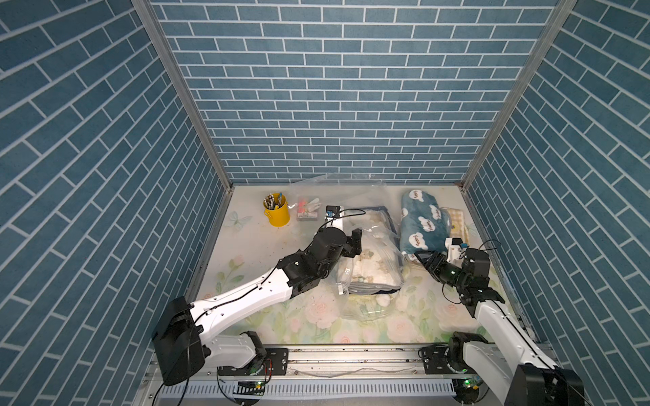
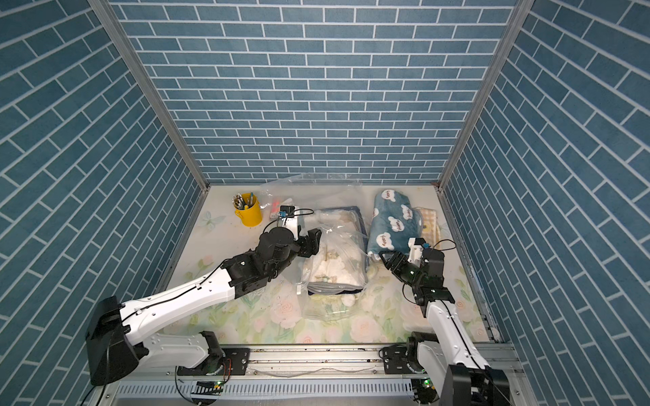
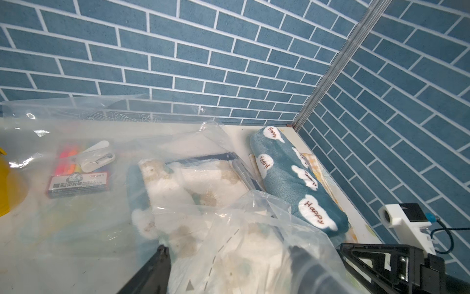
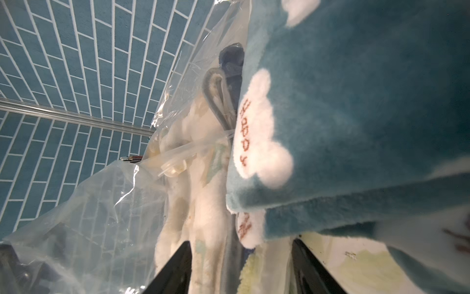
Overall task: Take the blanket out of the vacuum bag
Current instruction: Place the blanket at the center of the board.
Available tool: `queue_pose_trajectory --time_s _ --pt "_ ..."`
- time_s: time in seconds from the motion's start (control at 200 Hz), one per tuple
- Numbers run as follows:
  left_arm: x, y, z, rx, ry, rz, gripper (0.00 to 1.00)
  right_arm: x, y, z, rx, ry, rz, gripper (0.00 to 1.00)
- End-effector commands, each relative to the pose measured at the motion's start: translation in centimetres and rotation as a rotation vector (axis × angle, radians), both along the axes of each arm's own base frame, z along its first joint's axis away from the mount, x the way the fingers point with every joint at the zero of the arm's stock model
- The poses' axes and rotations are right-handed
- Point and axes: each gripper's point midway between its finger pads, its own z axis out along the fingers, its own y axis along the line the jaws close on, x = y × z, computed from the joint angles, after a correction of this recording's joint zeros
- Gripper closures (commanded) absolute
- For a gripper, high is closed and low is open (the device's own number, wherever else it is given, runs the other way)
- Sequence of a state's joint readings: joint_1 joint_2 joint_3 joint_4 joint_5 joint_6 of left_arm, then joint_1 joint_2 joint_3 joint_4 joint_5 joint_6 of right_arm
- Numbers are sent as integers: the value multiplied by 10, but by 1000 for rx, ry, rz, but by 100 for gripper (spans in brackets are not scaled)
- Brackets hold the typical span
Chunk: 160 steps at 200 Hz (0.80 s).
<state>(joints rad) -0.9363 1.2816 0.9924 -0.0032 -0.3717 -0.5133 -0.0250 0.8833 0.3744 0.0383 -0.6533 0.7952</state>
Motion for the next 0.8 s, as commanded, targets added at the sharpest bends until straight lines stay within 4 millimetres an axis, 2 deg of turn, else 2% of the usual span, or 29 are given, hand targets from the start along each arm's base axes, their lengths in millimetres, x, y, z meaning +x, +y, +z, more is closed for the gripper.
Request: queue_pose_trajectory --time_s 0.0,0.07,0.135,0.21,0.31,0.385,0.465,0.555,0.615,0.67,0.745,0.75,0.76,0.77,0.775,0.78,0.785,0.79,0.795 --pt "-10 14 -1 10 14 17 26 -13 -6 -5 -100 63 10 39" --pt "-16 32 -8 -8 24 70 33 -5 -20 14 -175 23 -47 40" --pt "-22 48 -9 -35 21 107 40 10 -36 36 -237 -34 -116 40" --pt "-26 64 -6 -61 5 147 47 32 -55 50 -225 -65 -177 40" --pt "-30 69 3 -62 -1 148 50 62 -92 41 -168 -52 -271 40" --pt "-33 67 10 -50 0 119 50 76 -119 36 -128 -54 -351 41" --pt "-35 63 23 -18 -7 81 46 87 -137 33 -99 -71 -393 42" --pt "-35 62 42 11 -24 73 43 103 -142 30 -76 -69 -360 41" --pt "-32 51 61 -6 -54 36 40 114 -147 28 -61 -81 -350 40" --pt "-23 32 74 2 -69 6 37 124 -153 20 -56 -71 -348 39" --pt "-4 -18 71 65 -38 -95 33 136 -158 7 -33 -45 -330 39" --pt "-5 -19 77 55 -46 -102 33 137 -158 7 -28 -46 -328 39" --pt "1 -29 69 73 -29 -117 33 137 -158 6 -24 -46 -327 39" --pt "1 -35 76 62 -35 -134 33 138 -158 6 -14 -51 -324 39" --pt "5 -42 66 80 -19 -141 33 139 -158 6 -9 -54 -324 39" --pt "5 -43 78 62 -33 -147 34 139 -158 6 0 -60 -325 39" --pt "7 -50 66 81 -13 -160 34 139 -158 6 0 -60 -325 39" --pt "6 -51 71 73 -19 -170 34 139 -159 6 5 -62 -327 39" --pt "10 -58 63 86 -5 -178 34 140 -160 7 10 -70 -331 39"
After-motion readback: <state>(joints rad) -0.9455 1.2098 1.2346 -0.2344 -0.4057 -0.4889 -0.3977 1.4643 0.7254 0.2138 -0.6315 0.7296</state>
